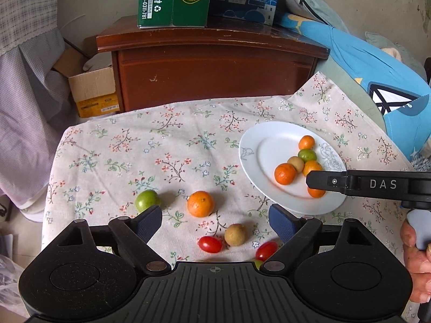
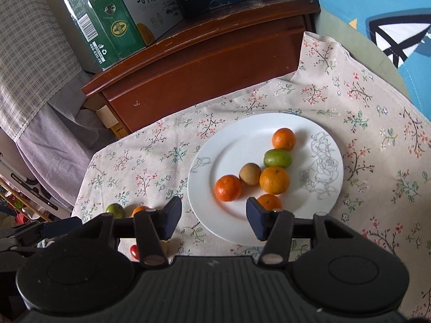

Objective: Organize fruits
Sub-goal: 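Move both grippers back to the loose fruit on the tablecloth, then grasp a green-yellow fruit with the left gripper while the right gripper grasps a brown kiwi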

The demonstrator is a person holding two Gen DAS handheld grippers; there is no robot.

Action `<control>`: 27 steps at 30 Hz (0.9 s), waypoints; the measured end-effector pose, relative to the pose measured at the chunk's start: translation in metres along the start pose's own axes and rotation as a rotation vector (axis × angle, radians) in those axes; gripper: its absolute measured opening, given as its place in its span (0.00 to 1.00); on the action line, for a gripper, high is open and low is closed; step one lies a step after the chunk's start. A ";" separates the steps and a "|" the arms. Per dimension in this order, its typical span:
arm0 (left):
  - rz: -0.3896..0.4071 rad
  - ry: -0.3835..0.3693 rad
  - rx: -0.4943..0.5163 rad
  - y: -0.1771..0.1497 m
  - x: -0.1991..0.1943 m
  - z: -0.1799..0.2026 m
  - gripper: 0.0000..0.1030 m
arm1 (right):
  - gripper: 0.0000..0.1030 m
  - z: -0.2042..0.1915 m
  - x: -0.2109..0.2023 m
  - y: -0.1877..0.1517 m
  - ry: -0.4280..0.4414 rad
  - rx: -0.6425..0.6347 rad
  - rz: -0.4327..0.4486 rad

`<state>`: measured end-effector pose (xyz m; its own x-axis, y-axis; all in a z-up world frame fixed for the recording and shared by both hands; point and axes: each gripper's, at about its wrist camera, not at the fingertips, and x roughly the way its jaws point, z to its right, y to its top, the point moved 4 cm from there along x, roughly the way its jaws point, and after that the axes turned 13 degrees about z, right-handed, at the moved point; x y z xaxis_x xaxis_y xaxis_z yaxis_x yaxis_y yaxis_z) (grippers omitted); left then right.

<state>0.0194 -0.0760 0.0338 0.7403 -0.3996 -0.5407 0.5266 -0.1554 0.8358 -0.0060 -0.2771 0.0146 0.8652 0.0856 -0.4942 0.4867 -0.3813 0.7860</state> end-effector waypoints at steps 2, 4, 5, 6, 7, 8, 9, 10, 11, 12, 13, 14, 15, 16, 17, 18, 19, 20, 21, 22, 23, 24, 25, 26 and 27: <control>0.000 0.018 -0.010 -0.005 -0.005 -0.006 0.87 | 0.53 -0.002 -0.005 -0.006 0.005 0.003 -0.010; 0.000 0.044 -0.020 -0.009 -0.009 -0.013 0.88 | 0.53 -0.005 -0.011 -0.012 0.019 0.011 -0.018; -0.004 0.053 -0.025 -0.011 -0.010 -0.016 0.88 | 0.53 -0.007 -0.014 -0.015 0.025 0.011 -0.023; -0.009 0.061 -0.030 -0.014 -0.011 -0.018 0.88 | 0.53 -0.009 -0.016 -0.019 0.031 0.009 -0.026; -0.014 0.068 -0.033 -0.016 -0.012 -0.020 0.88 | 0.53 -0.011 -0.019 -0.022 0.035 0.007 -0.030; -0.017 0.074 -0.034 -0.017 -0.013 -0.022 0.88 | 0.53 -0.013 -0.021 -0.026 0.040 0.006 -0.036; -0.021 0.084 -0.031 -0.019 -0.014 -0.023 0.88 | 0.53 -0.015 -0.022 -0.030 0.045 0.002 -0.043; -0.024 0.093 -0.026 -0.021 -0.014 -0.025 0.88 | 0.53 -0.018 -0.024 -0.035 0.053 -0.008 -0.054; -0.027 0.103 -0.021 -0.023 -0.015 -0.026 0.88 | 0.53 -0.021 -0.026 -0.039 0.056 -0.018 -0.060; -0.030 0.114 -0.018 -0.026 -0.016 -0.028 0.88 | 0.53 -0.024 -0.028 -0.044 0.057 -0.025 -0.064; -0.033 0.122 -0.017 -0.028 -0.017 -0.029 0.88 | 0.53 -0.026 -0.029 -0.048 0.062 -0.032 -0.071; -0.035 0.125 -0.020 -0.030 -0.018 -0.031 0.88 | 0.53 -0.029 -0.031 -0.053 0.070 -0.039 -0.079; -0.039 0.125 -0.024 -0.032 -0.020 -0.033 0.88 | 0.53 -0.032 -0.032 -0.058 0.077 -0.045 -0.087; -0.043 0.125 -0.028 -0.034 -0.020 -0.035 0.88 | 0.53 -0.035 -0.033 -0.063 0.084 -0.050 -0.096; -0.048 0.126 -0.033 -0.036 -0.021 -0.037 0.88 | 0.53 -0.039 -0.033 -0.068 0.094 -0.058 -0.106; -0.053 0.129 -0.037 -0.038 -0.021 -0.039 0.88 | 0.53 -0.041 -0.034 -0.072 0.101 -0.066 -0.113; -0.057 0.132 -0.040 -0.040 -0.022 -0.041 0.88 | 0.52 -0.045 -0.034 -0.077 0.110 -0.079 -0.119; -0.060 0.134 -0.042 -0.042 -0.022 -0.042 0.88 | 0.52 -0.049 -0.034 -0.080 0.116 -0.092 -0.123; -0.065 0.135 -0.043 -0.043 -0.022 -0.043 0.88 | 0.52 -0.052 -0.034 -0.084 0.120 -0.107 -0.126; -0.068 0.136 -0.043 -0.045 -0.022 -0.044 0.88 | 0.52 -0.054 -0.033 -0.086 0.123 -0.123 -0.127; -0.071 0.136 -0.043 -0.046 -0.021 -0.045 0.88 | 0.52 -0.056 -0.033 -0.088 0.126 -0.139 -0.128; -0.071 0.136 -0.046 -0.047 -0.021 -0.045 0.88 | 0.52 -0.058 -0.032 -0.090 0.129 -0.148 -0.130; -0.071 0.136 -0.051 -0.047 -0.021 -0.046 0.88 | 0.52 -0.059 -0.031 -0.091 0.133 -0.154 -0.132; -0.071 0.135 -0.057 -0.047 -0.021 -0.047 0.88 | 0.52 -0.060 -0.030 -0.092 0.134 -0.159 -0.134; -0.072 0.134 -0.063 -0.048 -0.020 -0.048 0.88 | 0.51 -0.060 -0.028 -0.094 0.134 -0.164 -0.135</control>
<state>-0.0006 -0.0173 0.0003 0.7463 -0.2650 -0.6106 0.6027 -0.1203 0.7889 -0.0685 -0.1882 -0.0229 0.7938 0.2513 -0.5538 0.6028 -0.2044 0.7712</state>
